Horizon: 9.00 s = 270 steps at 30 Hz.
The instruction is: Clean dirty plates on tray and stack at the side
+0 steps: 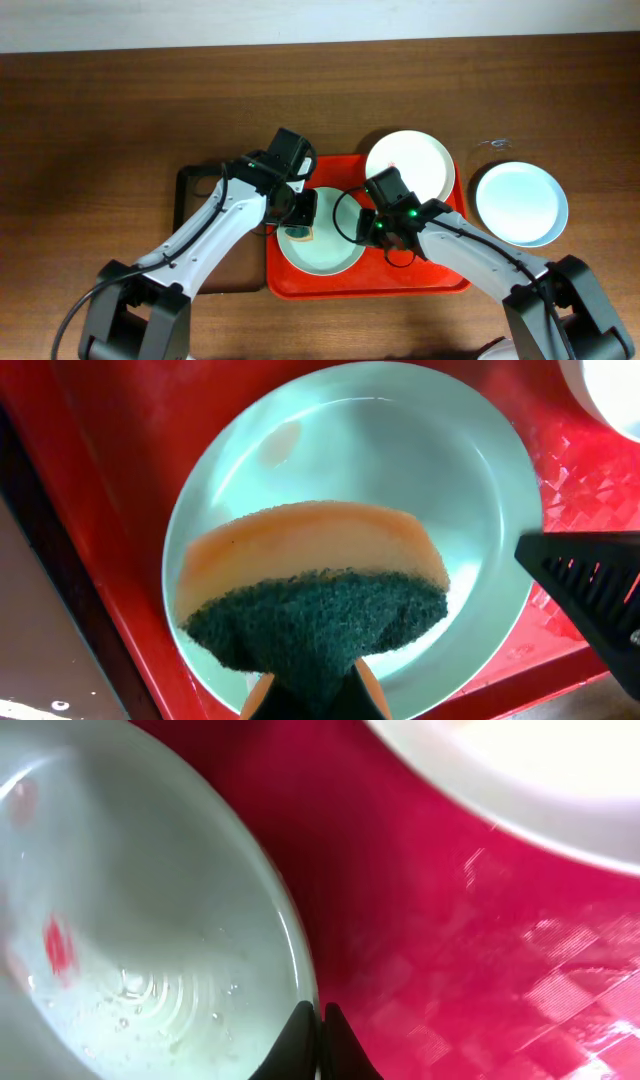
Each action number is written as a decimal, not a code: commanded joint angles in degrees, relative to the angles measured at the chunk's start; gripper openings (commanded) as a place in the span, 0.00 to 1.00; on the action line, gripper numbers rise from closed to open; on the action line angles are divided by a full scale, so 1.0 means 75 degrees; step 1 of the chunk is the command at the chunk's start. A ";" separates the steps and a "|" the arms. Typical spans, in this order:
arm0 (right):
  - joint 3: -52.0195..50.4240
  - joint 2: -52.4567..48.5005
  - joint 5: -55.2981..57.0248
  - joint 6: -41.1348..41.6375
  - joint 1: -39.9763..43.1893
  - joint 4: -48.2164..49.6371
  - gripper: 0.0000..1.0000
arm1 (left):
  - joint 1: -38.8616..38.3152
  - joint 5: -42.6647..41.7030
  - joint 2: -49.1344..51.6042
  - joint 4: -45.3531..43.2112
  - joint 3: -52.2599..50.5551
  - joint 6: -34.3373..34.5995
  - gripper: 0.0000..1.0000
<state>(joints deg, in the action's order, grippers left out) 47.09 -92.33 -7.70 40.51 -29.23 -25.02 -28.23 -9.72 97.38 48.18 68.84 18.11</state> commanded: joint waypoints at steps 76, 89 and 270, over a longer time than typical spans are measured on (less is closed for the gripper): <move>0.0093 -0.0041 -0.0458 -0.2282 -0.0015 0.0195 0.09 | -0.0192 -0.0874 0.0912 -0.1839 -0.1224 -0.0012 0.00; 0.0093 -0.0227 -0.0090 -0.1676 0.0000 0.0134 0.04 | -0.0029 0.0533 0.0621 -0.1131 -0.0796 -0.0128 0.00; 0.2267 0.0038 -0.0119 -0.0729 0.0009 -0.2500 0.04 | 0.6202 0.0437 -0.2745 -0.0073 -0.0434 0.0070 0.99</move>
<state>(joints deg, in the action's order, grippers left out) 62.70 -93.06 -7.62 34.50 -28.97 -43.62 18.09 -5.82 77.45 47.55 64.42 18.06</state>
